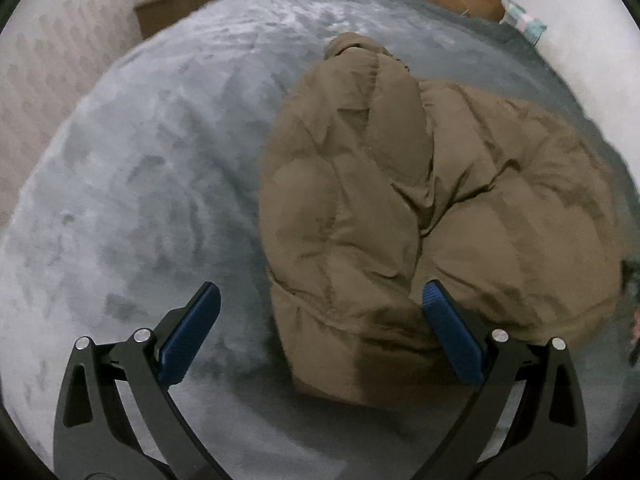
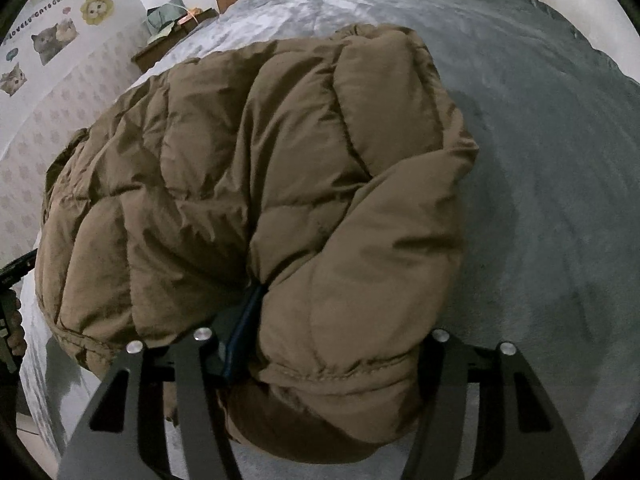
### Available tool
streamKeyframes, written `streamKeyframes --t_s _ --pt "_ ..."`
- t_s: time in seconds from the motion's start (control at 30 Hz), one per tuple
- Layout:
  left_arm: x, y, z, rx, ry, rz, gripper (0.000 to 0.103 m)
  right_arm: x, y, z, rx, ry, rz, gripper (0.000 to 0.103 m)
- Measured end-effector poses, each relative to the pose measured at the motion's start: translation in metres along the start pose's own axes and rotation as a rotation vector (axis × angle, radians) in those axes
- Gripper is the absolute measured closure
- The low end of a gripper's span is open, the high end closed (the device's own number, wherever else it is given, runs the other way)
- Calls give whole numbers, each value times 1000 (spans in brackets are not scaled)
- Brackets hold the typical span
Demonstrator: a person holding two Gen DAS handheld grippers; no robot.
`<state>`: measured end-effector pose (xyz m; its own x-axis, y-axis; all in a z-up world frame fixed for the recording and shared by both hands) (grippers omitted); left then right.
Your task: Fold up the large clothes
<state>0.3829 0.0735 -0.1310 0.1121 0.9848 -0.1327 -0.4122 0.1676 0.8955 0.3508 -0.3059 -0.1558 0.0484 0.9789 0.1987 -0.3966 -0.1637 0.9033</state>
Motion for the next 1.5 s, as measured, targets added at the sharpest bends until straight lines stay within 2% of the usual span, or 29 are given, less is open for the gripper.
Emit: streamKeyframes --t_s 0.1,0.23,0.3,0.4,0.63,0.73,0.77,0.97,1.03,1.13,1.23,1.5 --pt "0 -5 2 17 12 -67 3 0 -1 -1 0 3 -3 43" --pt "1 -27 -1 84 29 -140 3 0 -1 -1 -1 0 1 43" --pt "4 -35 -4 102 56 -182 3 0 -1 -2 -2 3 -1 43" --pt "14 -45 -13 130 139 -293 3 -1 -3 -1 0 6 -1 43" --pt "15 -47 -26 149 129 -384 3 -2 -4 -2 -5 -3 4 42" --pt "15 -46 -23 165 162 -477 3 -4 -6 -1 -8 -12 8 42" --pt "12 -47 -21 172 157 -480 3 -4 -6 -2 -7 -12 8 42" --pt "-5 -47 -10 164 115 -351 3 -5 -7 -3 -3 -12 10 42" --pt "-7 -45 -7 147 79 -262 7 -5 -6 -3 -3 -9 7 42" --pt "-18 -38 -9 117 -32 -97 13 -4 -5 -4 -2 -7 3 42" --pt "-24 -32 -10 94 -93 0 17 -3 -4 -4 0 -9 -4 42" --pt "-33 -33 -12 76 -183 163 20 2 -3 -3 7 -10 -12 42"
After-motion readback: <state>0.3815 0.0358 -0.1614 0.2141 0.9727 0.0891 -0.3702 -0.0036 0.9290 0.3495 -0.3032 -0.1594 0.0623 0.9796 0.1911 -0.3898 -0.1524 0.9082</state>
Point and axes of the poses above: each gripper's, at about its wrist camera, not at the fingertips, and y roughly against the way its jaws point, x to its left, z to its top, the point moved 7 cm from there along -y, roughly the way its jaws point, and after that the axes turned 5 degrees about x, right-handed, at the moved point
